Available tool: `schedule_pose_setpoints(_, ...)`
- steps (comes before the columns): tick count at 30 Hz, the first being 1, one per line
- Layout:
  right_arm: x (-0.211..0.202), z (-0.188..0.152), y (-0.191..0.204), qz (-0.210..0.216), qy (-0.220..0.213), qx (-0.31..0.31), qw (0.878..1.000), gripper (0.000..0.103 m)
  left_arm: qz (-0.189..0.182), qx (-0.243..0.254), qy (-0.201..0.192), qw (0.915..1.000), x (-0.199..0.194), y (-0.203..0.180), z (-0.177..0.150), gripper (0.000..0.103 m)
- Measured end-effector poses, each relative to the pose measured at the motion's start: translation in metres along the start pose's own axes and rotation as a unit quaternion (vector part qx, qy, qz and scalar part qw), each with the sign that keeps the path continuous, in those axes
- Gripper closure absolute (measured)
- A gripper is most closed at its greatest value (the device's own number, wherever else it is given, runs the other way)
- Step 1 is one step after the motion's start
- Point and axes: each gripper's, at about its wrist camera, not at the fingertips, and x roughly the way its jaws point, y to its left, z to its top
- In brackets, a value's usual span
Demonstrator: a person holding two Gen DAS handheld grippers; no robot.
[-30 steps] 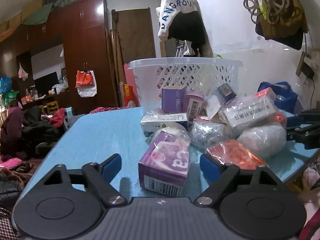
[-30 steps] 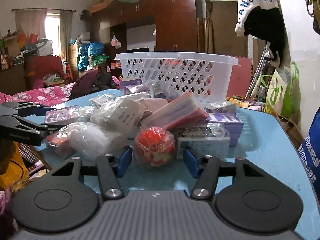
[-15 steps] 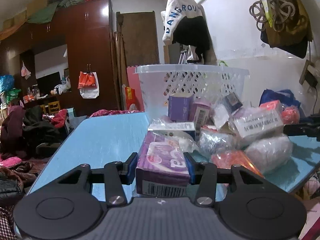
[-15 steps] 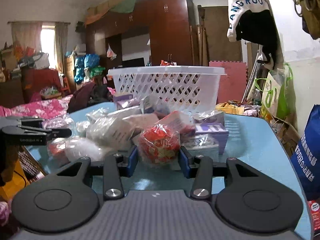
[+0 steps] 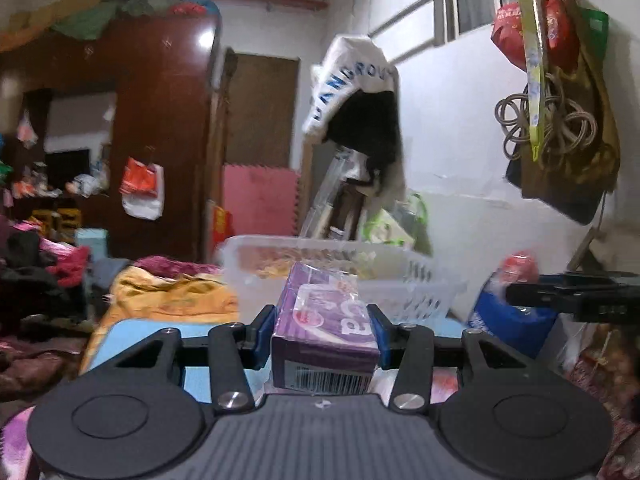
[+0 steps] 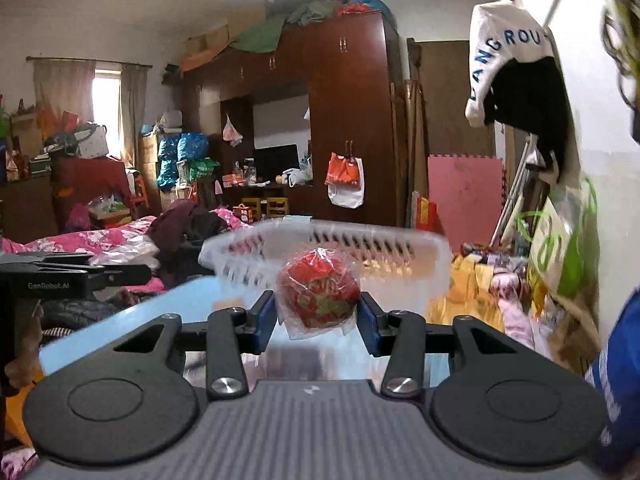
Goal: Organize objects
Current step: 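Grasp the red-wrapped ball with the right tool while the left tool grasps the purple box, then drop the red ball and purple box into the white basket with both tools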
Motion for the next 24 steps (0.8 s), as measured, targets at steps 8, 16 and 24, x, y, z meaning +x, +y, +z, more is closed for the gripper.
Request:
schedule_pose_setpoints(8, 0.091, 0.037, -0.01, -0.043, 0.054, -0.053, 0.996, 0.056, 0.009, -0.016, 0.099, 0.9949, 0.12, -0.006, 0.058, 0.052)
schedule_pose_setpoints(16, 0.107, 0.02, -0.02, -0.057, 0.072, -0.048, 0.995, 0.016, 0.026, -0.028, 0.107, 0.9935, 0.133, 0.006, 0.05, 0.015)
schedule_pose_setpoints(24, 0.017, 0.001, -0.013, -0.043, 0.03, -0.056, 0.997, 0.0, 0.019, 0.053, 0.042, 0.9976, 0.02, -0.01, 0.013, 0.005)
